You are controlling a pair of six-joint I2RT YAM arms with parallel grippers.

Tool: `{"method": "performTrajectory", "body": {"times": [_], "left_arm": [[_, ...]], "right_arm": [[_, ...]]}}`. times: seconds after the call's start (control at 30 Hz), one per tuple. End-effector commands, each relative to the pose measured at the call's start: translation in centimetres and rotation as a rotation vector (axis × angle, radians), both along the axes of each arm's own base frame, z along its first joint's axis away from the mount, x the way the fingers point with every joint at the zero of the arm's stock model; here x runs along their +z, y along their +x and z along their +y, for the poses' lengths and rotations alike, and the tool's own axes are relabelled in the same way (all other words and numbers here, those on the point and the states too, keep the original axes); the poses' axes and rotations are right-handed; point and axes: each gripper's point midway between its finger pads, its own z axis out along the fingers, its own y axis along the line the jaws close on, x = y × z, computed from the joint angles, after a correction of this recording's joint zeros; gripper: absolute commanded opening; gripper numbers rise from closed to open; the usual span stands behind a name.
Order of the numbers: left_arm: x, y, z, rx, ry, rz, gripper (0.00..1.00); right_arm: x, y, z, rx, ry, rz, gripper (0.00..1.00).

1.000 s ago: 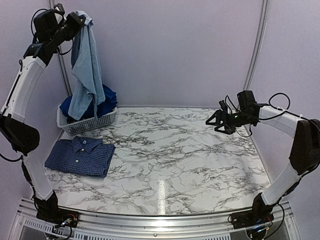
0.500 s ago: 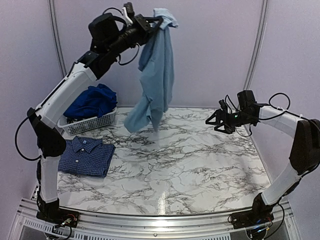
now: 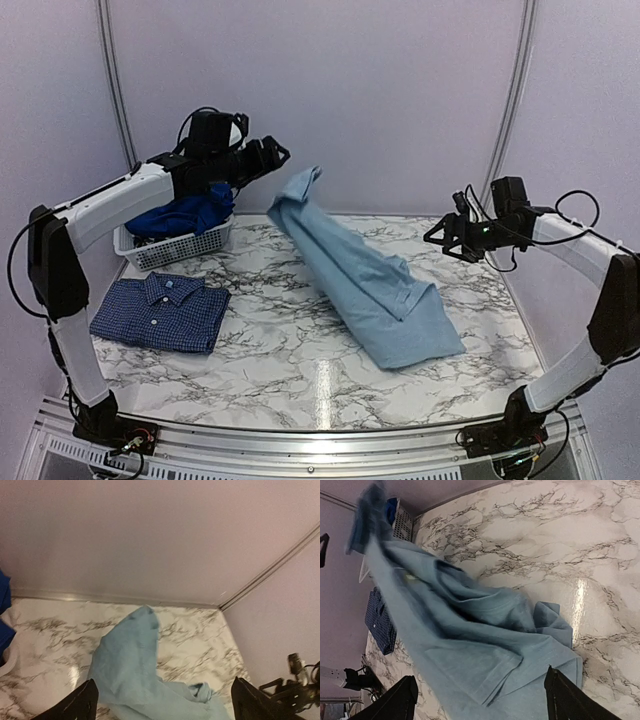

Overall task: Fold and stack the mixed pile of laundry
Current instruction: Place the crumpled T-shirt at the center of the board, then pick up the crumpled T-shirt from the center of the board.

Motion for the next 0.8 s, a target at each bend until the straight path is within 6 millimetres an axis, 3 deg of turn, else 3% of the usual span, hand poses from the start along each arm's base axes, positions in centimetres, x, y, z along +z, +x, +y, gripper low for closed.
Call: {"method": "performTrajectory", "body": {"times": [0.0,0.1,0.3,0.37,0.5,0.57,0.6,0.67,0.7,0.77], "left_arm": [[-2.4,-3.2,2.9,0.01,0.252,0.013,0.99],[-0.9,-4.2,2.3,-0.044,0.224,0.021,0.99],[-1.8,-5.9,0.3,-0.168,0.202,0.056,0.99],[-1.7,-6.1,-0.1,-0.19,0.197,0.056,0.99],[-2.2,-5.8,0.2,-0.181,0.181,0.078,0.99],[-4.8,-3.1,1.0,-0.124,0.237,0.107,0.99],[-5.1,-2.1,1.1,-0.114,0.26,0.101,0.99],[-9.1,1.0,0.8,-0.105,0.332,0.133,0.99],[-12.4,2.6,0.8,-0.092,0.377,0.169,0.99],[-17.3,4.6,0.4,-0.091,0.439,0.222,0.99]], "right_arm": [[-1.4,-1.0,-0.6,0.006,-0.025,0.023,0.84],[-3.0,-1.5,-0.4,0.03,-0.024,0.058,0.84],[-6.6,-1.2,0.5,0.087,-0.056,0.149,0.83],[-6.1,0.0,2.5,0.133,-0.052,0.138,0.83],[-2.3,1.7,7.8,0.241,-0.004,0.076,0.84],[-1.0,2.2,9.6,0.257,0.011,0.048,0.84],[-1.1,2.6,9.7,0.241,0.011,0.045,0.85],[-1.9,3.1,9.7,0.221,0.008,0.033,0.85],[-2.6,3.4,9.5,0.21,-0.005,0.03,0.86],[-3.6,3.7,9.5,0.206,-0.032,0.024,0.86]]}}
